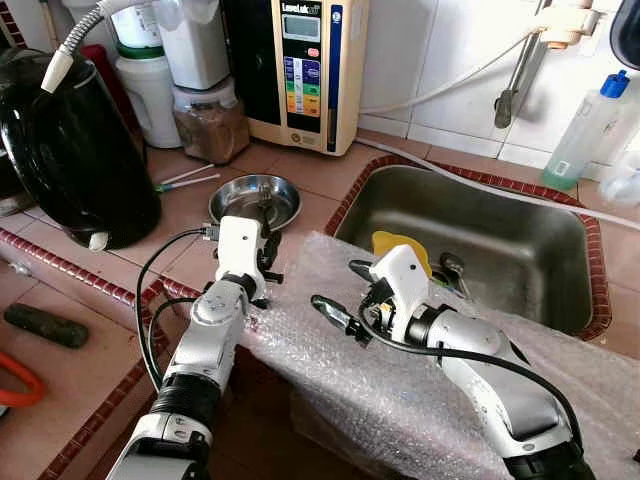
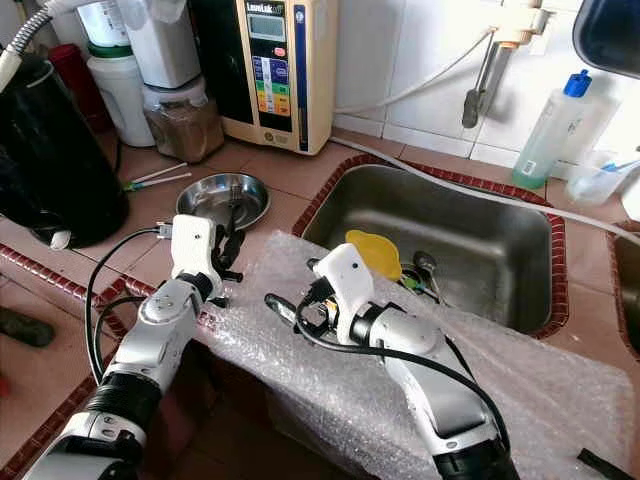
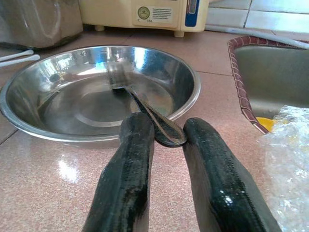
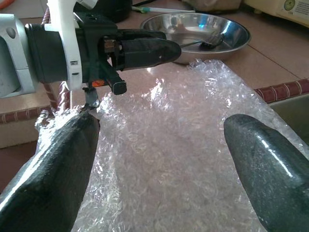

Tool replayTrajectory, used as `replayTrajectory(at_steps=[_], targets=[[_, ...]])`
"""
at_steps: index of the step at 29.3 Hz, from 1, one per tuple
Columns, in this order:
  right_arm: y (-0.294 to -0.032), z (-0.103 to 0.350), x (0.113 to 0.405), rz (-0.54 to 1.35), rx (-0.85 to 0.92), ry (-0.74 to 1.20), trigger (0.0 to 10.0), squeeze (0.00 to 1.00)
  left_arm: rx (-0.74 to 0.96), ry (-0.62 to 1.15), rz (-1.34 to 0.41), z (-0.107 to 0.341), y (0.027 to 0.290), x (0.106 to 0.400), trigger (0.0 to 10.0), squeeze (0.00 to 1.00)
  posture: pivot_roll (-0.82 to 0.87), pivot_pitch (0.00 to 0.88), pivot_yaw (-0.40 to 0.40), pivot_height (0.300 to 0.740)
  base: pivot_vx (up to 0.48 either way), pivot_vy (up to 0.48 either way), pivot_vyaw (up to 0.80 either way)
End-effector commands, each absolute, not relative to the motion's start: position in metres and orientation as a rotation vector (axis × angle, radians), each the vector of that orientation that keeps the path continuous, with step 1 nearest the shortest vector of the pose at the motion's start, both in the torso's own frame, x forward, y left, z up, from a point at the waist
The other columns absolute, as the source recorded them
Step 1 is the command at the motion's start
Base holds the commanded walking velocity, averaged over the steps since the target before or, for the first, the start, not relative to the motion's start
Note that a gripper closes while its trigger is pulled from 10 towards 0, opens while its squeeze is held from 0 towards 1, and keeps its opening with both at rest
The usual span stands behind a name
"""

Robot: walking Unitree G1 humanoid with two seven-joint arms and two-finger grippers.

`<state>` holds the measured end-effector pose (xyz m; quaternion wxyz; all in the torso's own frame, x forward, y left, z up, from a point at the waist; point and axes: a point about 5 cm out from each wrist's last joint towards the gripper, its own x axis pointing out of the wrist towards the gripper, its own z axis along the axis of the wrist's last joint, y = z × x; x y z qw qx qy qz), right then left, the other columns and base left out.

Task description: Kitchen organization

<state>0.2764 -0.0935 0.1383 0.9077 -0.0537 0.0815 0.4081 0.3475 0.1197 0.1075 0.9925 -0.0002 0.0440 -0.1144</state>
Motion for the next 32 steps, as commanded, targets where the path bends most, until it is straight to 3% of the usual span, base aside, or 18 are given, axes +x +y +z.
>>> replayTrajectory(at_steps=[1,12,18,30,31,32], targets=[[-0.095,0.143,0.281,0.828,-0.121,0.146,10.0,0.98,-0.010,0.074,-0.235,0.113,0.119,0.351,0.0,0.00,0.01,0.000,0.046,0.740,0.000,0.000,0.00],[-0.100,0.147,0.287,0.789,-0.120,0.126,10.0,0.97,-0.007,0.061,-0.227,0.114,0.120,0.351,0.0,0.00,0.01,0.000,0.043,0.740,0.000,0.000,0.00],[-0.102,0.150,0.292,0.758,-0.108,0.104,10.0,0.92,0.036,-0.021,-0.197,0.126,0.120,0.350,0.0,0.00,0.02,0.000,0.040,0.740,0.000,0.000,0.00],[-0.112,0.153,0.304,0.679,-0.086,0.089,10.0,0.91,0.116,-0.119,-0.098,0.141,0.128,0.353,0.0,0.00,0.02,0.000,0.037,0.740,0.000,0.000,0.00],[-0.115,0.155,0.307,0.657,-0.075,0.079,10.0,0.80,0.169,-0.163,-0.094,0.145,0.128,0.352,0.0,0.00,0.02,0.000,0.036,0.740,0.000,0.000,0.00],[-0.115,0.155,0.307,0.657,-0.075,0.079,10.0,0.80,0.169,-0.163,-0.094,0.145,0.128,0.352,0.0,0.00,0.02,0.000,0.036,0.740,0.000,0.000,0.00]])
